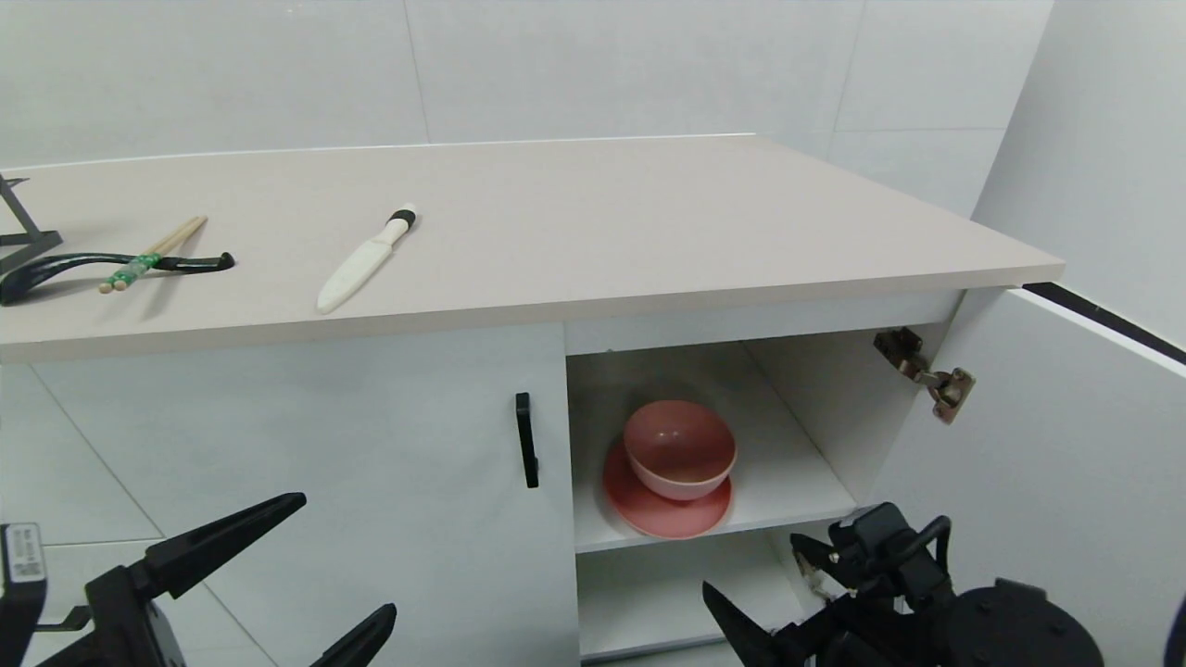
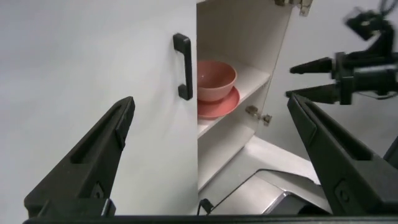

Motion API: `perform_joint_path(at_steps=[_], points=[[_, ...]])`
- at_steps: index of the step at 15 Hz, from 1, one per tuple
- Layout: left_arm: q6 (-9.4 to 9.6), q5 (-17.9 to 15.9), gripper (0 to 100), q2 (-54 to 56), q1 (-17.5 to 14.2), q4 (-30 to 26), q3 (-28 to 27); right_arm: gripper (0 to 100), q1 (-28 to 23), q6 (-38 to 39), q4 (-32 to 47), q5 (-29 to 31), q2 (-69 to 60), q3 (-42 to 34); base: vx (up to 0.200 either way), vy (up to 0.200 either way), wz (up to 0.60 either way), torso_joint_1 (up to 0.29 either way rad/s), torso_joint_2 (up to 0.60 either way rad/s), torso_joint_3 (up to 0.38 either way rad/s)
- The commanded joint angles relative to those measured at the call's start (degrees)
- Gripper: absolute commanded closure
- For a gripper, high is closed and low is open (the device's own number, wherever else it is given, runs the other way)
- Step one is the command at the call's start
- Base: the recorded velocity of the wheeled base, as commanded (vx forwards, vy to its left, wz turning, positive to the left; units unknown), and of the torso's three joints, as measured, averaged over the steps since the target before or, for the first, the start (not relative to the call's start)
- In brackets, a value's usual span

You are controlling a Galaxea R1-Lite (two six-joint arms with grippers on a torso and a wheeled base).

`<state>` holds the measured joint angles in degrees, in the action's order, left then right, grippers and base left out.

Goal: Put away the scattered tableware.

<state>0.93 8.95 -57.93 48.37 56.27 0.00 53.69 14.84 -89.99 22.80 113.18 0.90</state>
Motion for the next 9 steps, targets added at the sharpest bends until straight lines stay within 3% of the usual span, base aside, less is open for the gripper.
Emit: perform_joint_path(at_steps=[1,4,7,9], points=[[0.04,0.0,0,1.7,-3.1,-0.2,0.0,0,3.5,0.2,0.0,4.0,-4.2,-0.9,0.0,0.0,0.0,0.0,0.0,0.0],[0.48,0.0,0,6.4,-9.0,-2.6,0.0,0,11.2,-1.8,0.0,9.2,-12.0,-0.8,0.0,0.0,0.0,0.0,0.0,0.0],[1.53,0.0,0,12.9,-14.3,-9.5,0.0,0,12.1,-4.0,0.0,10.8,-18.7,-0.9,0.0,0.0,0.0,0.0,0.0,0.0],[1.62,-0.2,0,19.2,-18.1,-16.4,0.0,0,12.1,-4.4,4.1,11.0,-23.3,-0.9,0.0,0.0,0.0,0.0,0.0,0.0]])
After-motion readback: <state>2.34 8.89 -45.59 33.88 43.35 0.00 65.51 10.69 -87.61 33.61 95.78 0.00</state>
